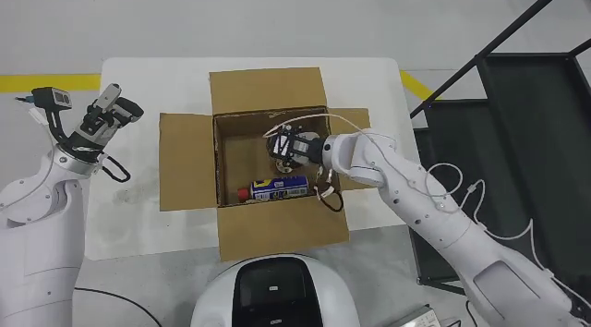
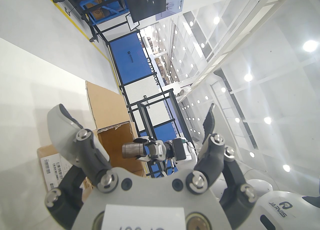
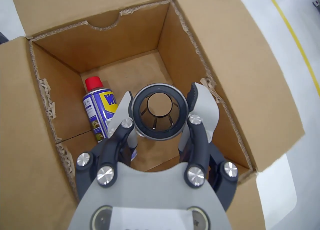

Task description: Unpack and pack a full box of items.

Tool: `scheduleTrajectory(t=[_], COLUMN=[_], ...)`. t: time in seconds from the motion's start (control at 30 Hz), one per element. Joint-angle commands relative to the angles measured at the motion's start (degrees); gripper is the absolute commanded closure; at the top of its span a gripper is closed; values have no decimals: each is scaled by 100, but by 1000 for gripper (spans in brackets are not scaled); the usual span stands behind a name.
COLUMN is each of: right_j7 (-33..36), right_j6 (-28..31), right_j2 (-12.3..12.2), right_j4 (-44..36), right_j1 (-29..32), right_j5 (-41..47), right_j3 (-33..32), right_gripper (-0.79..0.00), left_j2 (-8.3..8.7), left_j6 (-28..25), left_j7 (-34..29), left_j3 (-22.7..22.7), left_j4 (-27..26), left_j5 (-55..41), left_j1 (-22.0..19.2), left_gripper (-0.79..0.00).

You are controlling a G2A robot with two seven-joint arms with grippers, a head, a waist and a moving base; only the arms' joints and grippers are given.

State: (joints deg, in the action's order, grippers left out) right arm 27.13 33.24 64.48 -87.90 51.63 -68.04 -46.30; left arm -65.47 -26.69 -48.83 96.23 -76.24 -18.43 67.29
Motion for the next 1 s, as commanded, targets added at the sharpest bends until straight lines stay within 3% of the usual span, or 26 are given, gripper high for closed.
scheduleTrajectory(t=[0.0,0.23,0.57,0.6,0.63,0.67,0.7,0.97], right_j7=[92,-257,-640,-655,-638,-650,-679,-811], right_j6=[19,-309,-680,-666,-639,-612,-604,-350], right_j2=[173,789,1344,1372,1391,1421,1448,1530], right_j4=[420,1759,3137,3234,3282,3340,3412,3482], right_j1=[-377,-1154,-1565,-1589,-1610,-1631,-1642,-1710], right_j5=[-4,114,141,117,75,60,86,41], right_j3=[466,1423,1847,1861,1885,1901,1898,1809], right_gripper=[0,0,0,-46,-228,-446,-785,-785], left_j2=[0,0,0,0,0,0,0,0], left_j6=[0,0,0,0,0,0,0,0], left_j7=[0,0,0,0,0,0,0,0], left_j3=[0,0,0,0,0,0,0,0], left_j4=[0,0,0,0,0,0,0,0], left_j5=[0,0,0,0,0,0,0,0], left_j1=[0,0,0,0,0,0,0,0], left_gripper=[-785,-785,-785,-785,-785,-785,-785,-785])
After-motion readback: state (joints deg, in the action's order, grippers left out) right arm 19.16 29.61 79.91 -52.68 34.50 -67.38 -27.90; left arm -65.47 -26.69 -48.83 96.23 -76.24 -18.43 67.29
